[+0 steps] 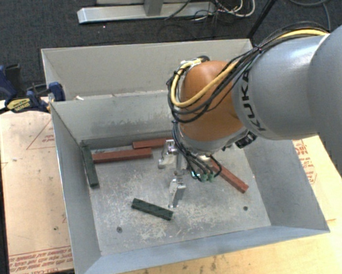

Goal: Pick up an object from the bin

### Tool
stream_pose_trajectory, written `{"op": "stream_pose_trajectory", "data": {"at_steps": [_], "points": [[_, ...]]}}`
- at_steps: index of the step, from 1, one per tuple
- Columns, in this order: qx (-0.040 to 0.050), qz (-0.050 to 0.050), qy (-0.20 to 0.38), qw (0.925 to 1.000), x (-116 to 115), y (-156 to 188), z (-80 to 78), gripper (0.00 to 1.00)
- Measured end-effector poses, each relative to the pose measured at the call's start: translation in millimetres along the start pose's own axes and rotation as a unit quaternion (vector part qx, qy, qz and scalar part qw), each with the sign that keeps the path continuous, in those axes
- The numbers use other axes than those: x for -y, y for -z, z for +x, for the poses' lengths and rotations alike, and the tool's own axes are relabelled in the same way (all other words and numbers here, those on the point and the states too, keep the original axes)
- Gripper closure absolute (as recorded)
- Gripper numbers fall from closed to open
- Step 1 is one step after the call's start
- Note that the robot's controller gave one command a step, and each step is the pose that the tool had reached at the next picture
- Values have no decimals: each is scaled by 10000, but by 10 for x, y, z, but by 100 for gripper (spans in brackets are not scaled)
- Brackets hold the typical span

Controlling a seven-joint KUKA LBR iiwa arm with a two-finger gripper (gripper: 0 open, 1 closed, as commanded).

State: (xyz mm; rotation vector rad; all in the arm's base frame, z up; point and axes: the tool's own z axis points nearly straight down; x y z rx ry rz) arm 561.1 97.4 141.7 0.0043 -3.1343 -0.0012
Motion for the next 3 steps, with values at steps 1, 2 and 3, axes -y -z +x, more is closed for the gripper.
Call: {"op": "stream_pose_trajectory", "data": {"at_steps": [1,2,3], "points": [[37,-3,-10,10000,3,41,-19,0],[98,-28,-627,9980,-19,-652,453,100],[98,-28,-629,9980,-19,-652,453,100]]}}
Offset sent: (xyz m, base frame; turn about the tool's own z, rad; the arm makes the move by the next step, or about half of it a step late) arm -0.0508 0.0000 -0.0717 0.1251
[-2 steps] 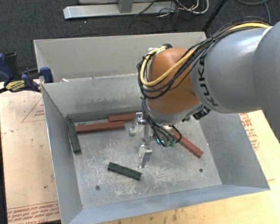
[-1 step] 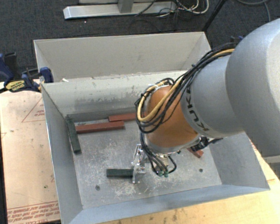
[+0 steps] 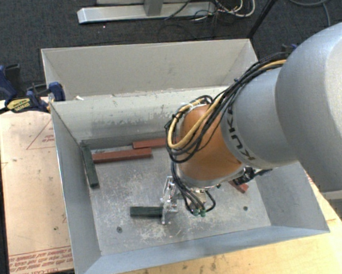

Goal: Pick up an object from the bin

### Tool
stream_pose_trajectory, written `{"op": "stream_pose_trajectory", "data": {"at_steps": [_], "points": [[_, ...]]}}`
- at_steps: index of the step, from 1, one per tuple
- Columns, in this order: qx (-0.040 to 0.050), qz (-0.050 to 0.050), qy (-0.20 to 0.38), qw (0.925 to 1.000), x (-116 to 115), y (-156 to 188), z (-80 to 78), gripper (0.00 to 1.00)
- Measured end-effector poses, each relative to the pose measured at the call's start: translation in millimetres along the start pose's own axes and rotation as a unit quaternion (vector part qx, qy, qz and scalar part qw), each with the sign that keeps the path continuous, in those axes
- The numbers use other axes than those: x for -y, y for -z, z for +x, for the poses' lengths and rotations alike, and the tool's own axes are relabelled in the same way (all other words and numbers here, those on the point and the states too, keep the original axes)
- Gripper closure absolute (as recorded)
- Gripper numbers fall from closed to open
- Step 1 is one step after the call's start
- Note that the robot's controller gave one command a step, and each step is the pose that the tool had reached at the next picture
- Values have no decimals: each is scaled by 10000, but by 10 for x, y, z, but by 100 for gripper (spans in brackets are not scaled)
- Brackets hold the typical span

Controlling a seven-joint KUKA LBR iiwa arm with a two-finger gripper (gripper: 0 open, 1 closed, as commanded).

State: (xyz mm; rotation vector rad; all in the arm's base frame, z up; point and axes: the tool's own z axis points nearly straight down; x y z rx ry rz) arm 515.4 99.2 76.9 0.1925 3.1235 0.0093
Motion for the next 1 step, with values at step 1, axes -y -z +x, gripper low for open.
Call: {"op": "stream_pose_trajectory", "data": {"at_steps": [1], "points": [[-53,28,52,10000,78,1358,39,100]]}}
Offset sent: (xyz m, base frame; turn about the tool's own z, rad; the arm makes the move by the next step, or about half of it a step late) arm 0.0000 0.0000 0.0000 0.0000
